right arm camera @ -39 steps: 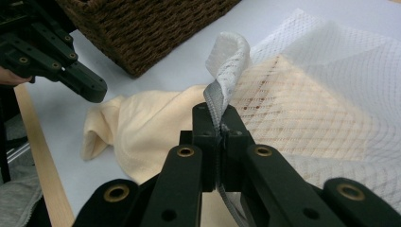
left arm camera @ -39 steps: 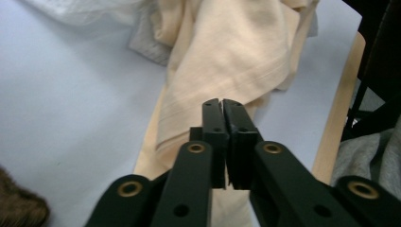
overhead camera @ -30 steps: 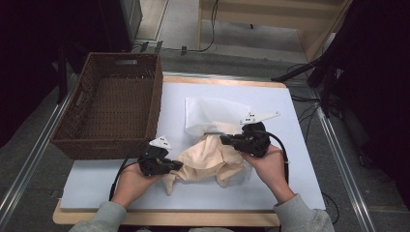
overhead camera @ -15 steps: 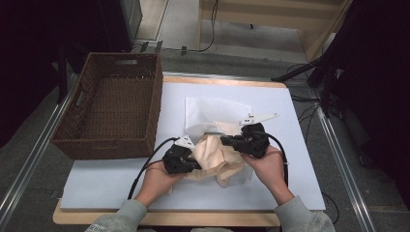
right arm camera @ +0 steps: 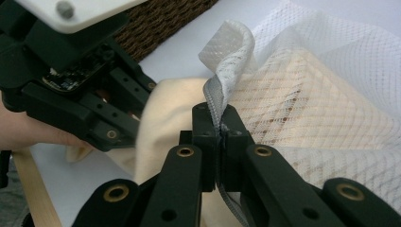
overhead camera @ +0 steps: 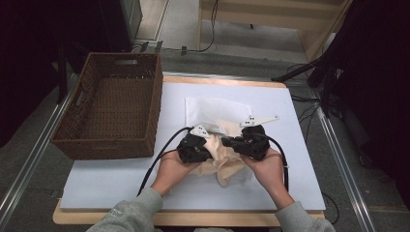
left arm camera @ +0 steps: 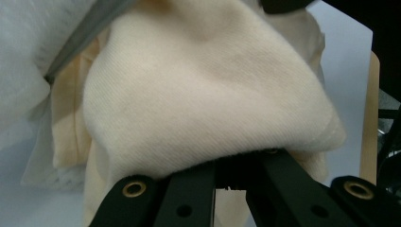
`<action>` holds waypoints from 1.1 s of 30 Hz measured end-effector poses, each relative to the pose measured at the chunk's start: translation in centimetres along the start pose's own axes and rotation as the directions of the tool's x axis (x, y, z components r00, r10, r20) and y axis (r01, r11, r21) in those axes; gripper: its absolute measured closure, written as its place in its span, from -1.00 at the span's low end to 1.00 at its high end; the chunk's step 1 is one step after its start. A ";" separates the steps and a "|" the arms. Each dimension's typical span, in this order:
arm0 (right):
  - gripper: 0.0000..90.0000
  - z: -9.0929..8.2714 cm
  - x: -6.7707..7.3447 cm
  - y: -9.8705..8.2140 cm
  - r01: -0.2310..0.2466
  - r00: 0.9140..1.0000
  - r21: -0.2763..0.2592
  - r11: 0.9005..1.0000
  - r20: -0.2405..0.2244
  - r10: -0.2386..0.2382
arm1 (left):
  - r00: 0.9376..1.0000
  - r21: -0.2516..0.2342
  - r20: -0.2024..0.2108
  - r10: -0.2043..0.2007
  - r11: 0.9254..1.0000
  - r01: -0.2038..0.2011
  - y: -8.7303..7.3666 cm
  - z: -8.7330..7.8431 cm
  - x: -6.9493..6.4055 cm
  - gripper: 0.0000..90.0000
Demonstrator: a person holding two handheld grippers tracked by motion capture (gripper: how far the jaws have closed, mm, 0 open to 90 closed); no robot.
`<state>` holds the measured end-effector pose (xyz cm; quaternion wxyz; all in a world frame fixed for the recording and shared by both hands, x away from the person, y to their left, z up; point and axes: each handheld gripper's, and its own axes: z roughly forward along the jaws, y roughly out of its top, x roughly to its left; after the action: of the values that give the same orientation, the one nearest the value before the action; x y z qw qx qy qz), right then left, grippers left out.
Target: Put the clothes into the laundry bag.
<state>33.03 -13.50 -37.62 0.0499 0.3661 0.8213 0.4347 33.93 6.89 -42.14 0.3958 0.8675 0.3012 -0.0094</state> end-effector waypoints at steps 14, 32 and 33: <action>0.97 -1.4 -0.3 -0.2 -0.041 0.999 -0.039 0.998 0.005 0.041 | 1.000 0.070 -0.006 -0.010 0.997 0.010 3.8 3.4 0.7 1.00; 0.97 -1.9 -0.9 -1.3 -0.043 0.999 -0.032 0.999 0.031 0.044 | 0.998 0.070 0.055 -0.028 0.997 0.024 4.1 2.1 2.0 0.95; 0.97 -1.9 -1.0 -1.3 -0.045 0.998 -0.028 0.999 0.033 0.046 | 0.998 0.067 0.056 -0.025 0.998 0.021 4.0 1.5 1.9 0.93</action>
<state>32.27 -15.92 -37.67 0.0587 0.3912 0.8059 0.4406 37.91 4.78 -40.95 0.3750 0.8760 0.2994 -0.0486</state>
